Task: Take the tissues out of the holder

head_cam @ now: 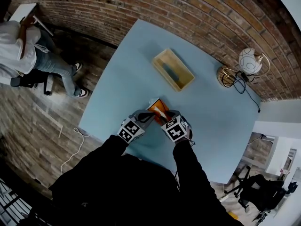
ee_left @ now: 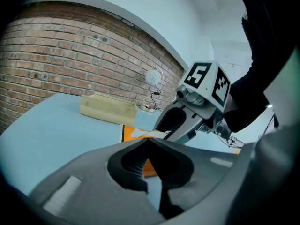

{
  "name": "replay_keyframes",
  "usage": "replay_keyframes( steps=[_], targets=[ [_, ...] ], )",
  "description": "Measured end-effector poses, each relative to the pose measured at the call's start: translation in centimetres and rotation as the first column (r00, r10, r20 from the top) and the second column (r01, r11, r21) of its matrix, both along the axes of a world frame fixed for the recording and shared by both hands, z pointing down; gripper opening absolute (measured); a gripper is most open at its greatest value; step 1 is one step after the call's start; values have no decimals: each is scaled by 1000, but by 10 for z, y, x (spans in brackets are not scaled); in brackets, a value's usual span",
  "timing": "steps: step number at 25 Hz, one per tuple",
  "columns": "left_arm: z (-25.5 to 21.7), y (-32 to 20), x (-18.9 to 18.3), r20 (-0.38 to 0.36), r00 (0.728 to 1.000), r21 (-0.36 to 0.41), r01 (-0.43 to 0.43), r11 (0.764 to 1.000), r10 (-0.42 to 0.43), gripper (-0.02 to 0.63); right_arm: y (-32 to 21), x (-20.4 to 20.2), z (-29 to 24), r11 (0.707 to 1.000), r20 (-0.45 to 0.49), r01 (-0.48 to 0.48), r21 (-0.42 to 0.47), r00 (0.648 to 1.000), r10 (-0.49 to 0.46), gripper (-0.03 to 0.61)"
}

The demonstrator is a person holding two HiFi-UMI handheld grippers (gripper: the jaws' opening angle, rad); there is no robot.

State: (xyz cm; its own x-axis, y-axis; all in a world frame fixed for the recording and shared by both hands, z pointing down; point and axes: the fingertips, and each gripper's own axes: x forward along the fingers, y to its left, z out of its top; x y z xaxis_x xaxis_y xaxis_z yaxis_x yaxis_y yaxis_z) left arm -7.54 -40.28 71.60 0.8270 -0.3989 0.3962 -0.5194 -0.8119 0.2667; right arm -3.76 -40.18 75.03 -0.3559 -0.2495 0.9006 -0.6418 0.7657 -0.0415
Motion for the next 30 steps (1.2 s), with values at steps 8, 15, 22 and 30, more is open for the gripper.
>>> replay_keyframes(
  steps=[8, 15, 22, 30],
  targets=[
    [1, -2, -3, 1, 1000, 4, 2, 1000, -2, 9, -2, -1, 8, 1000, -19, -10, -15, 1000, 10, 240],
    [-10, -4, -6, -15, 1000, 12, 3, 1000, -3, 9, -6, 3, -2, 1000, -6, -24, 17, 1000, 24, 271],
    [-55, -6, -9, -63, 998, 48, 2, 999, 1, 9, -12, -4, -79, 976, 214, -124, 178, 973, 84, 272],
    [-132, 12, -14, -137, 989, 119, -44, 992, 60, 9, 31, -24, -162, 932, 423, -202, 301, 904, 59, 264]
  ],
)
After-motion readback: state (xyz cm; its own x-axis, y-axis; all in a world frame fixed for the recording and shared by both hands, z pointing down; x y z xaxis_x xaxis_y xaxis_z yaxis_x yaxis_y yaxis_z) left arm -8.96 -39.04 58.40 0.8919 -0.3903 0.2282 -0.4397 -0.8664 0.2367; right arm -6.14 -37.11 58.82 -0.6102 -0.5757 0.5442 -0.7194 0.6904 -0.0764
